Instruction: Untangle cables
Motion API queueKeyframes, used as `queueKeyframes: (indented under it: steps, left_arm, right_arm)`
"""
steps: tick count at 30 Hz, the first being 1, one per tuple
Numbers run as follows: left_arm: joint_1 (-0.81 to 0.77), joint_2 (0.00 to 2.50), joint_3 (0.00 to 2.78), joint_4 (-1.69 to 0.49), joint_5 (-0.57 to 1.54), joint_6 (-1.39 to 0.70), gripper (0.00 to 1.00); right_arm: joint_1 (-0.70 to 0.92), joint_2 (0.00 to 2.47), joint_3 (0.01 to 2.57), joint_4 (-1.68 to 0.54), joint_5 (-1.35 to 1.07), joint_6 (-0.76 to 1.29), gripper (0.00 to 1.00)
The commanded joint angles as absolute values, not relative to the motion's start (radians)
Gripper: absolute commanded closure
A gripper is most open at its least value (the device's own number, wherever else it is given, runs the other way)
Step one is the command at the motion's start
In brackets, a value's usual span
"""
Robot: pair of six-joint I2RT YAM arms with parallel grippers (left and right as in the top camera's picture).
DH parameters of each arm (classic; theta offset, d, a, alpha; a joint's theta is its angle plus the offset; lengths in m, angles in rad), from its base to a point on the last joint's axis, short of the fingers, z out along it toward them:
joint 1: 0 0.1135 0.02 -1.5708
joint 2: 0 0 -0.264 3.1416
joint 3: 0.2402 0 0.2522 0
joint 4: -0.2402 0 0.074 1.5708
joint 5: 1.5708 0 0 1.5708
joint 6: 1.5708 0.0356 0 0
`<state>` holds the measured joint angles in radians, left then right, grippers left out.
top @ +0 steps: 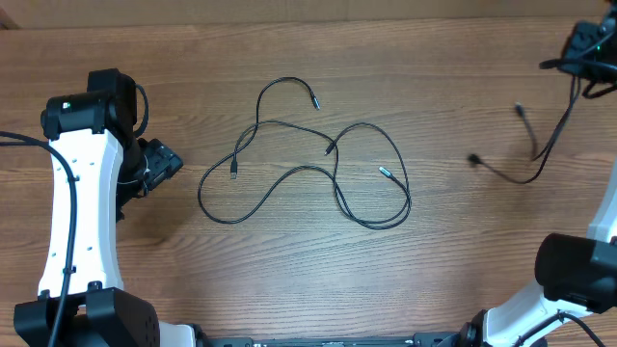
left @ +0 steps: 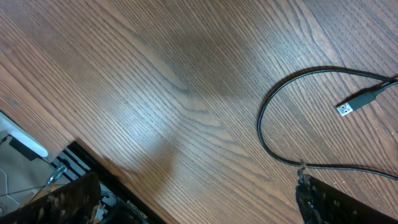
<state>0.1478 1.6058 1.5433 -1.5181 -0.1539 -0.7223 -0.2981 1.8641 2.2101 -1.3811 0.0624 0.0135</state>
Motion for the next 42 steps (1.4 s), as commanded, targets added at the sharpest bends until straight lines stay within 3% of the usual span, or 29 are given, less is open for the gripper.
queueKeyframes:
  steps: [1,8,9,11,14,18,23,28,34,42]
  left_arm:
    - [0.149,1.592,1.537,-1.517,-0.156,-0.702,0.0]
    - [0.149,1.592,1.537,-1.517,-0.156,-0.702,0.0]
    - [0.149,1.592,1.537,-1.517,-0.156,-0.702,0.0]
    - [0.149,1.592,1.537,-1.517,-0.156,-0.702,0.0]
    - [0.149,1.592,1.537,-1.515,-0.156,-0.702,0.0]
    - [0.149,1.592,1.537,-1.512,-0.156,-0.702,0.0]
    - [0.149,1.592,1.537,-1.513,-0.156,-0.702,0.0]
    - [0.149,1.592,1.537,-1.511,-0.156,-0.702,0.0]
    - [0.149,1.592,1.537,-1.507,-0.156,-0.702,0.0]
    - [0.149,1.592,1.537,-1.502,-0.156,-0.702,0.0]
  right_arm:
    - [-0.359,1.862,2.181,-1.375,0.207,0.079,0.96]
    - [-0.483,1.862,2.181,-1.372,0.208,0.143,0.92]
    - [-0.498,1.862,2.181,-1.371,0.207,0.166,0.88]
    - [-0.521,1.862,2.181,-1.361,0.151,0.191,0.6]
    - [-0.53,1.862,2.181,-1.356,-0.051,0.174,0.29]
    - [-0.505,1.862,2.181,-1.37,-0.445,0.007,0.19]
    - [-0.401,1.862,2.18,-1.439,-0.517,-0.094,0.06]
    - [-0.262,1.862,2.142,-1.48,-0.476,-0.177,0.02]
    - [-0.079,1.863,1.981,-1.428,-0.445,-0.192,0.06]
    - [0.183,1.863,1.649,-1.106,-0.417,-0.148,0.11]
